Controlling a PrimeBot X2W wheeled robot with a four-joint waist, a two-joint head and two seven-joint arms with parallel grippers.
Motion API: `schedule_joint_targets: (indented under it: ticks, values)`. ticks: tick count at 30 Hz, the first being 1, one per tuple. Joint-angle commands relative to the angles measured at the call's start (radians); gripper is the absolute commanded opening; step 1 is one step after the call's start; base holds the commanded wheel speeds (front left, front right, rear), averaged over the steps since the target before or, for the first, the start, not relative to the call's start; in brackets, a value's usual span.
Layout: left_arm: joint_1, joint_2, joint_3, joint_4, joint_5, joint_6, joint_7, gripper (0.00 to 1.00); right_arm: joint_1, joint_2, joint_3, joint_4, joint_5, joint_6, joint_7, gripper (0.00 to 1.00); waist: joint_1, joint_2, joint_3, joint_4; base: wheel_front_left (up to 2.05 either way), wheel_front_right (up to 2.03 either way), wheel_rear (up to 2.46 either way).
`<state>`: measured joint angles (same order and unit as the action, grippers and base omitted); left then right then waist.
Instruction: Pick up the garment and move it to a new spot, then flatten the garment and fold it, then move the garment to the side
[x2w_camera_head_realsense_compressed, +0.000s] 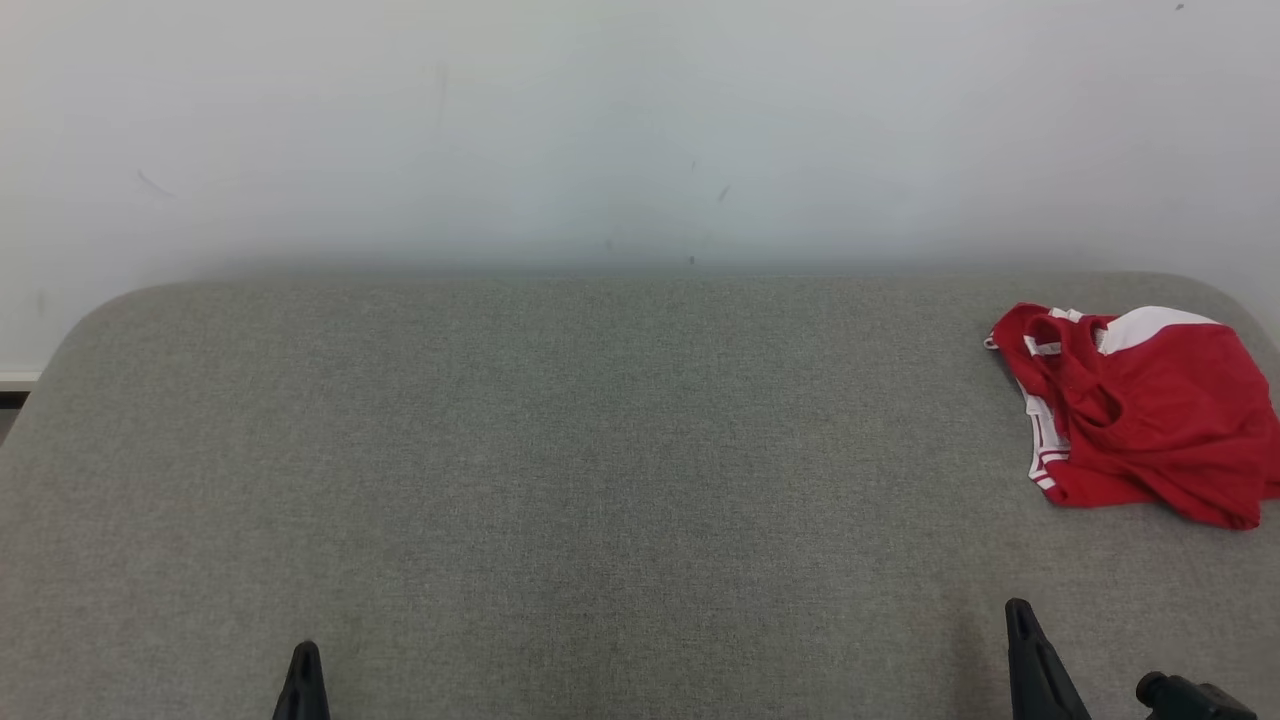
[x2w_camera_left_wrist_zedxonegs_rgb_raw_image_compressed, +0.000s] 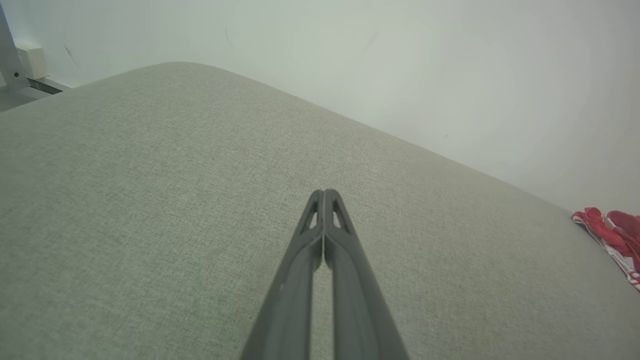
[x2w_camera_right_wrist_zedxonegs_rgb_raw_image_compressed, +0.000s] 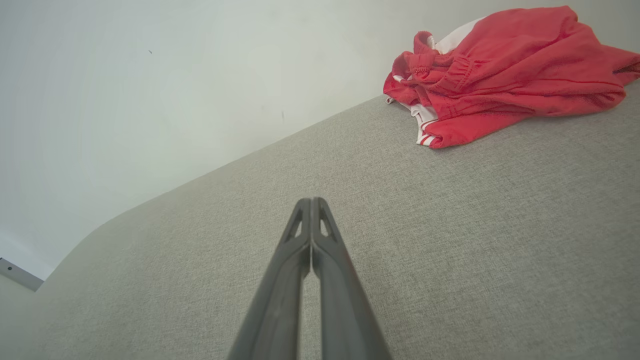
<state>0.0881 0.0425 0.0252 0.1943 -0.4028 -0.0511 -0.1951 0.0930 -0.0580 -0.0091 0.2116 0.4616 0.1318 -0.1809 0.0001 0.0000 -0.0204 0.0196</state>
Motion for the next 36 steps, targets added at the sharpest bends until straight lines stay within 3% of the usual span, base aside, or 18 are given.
schedule_joint_targets:
  ticks: [1,14,36]
  values:
    - [-0.034,0.004,-0.003,-0.008,-0.045,-0.003,0.006,0.0,-0.031,-0.011,-0.007,-0.012,0.045,0.0,0.008,0.0,-0.0001,0.0,0.0,0.0,0.0,0.0,0.0]
    - [-0.078,0.005,-0.009,0.012,-0.278,-0.019,0.05,0.0,-0.062,-0.019,-0.035,-0.006,0.275,-0.001,0.066,0.0,-0.0001,0.0,0.003,-0.003,0.0,0.0,0.0]
    - [-0.134,0.007,-0.017,0.039,-0.568,-0.038,0.107,0.0,-0.1,-0.027,-0.074,0.001,0.556,-0.001,0.142,0.0,-0.0001,0.0,0.008,-0.007,0.0,0.0,0.0]
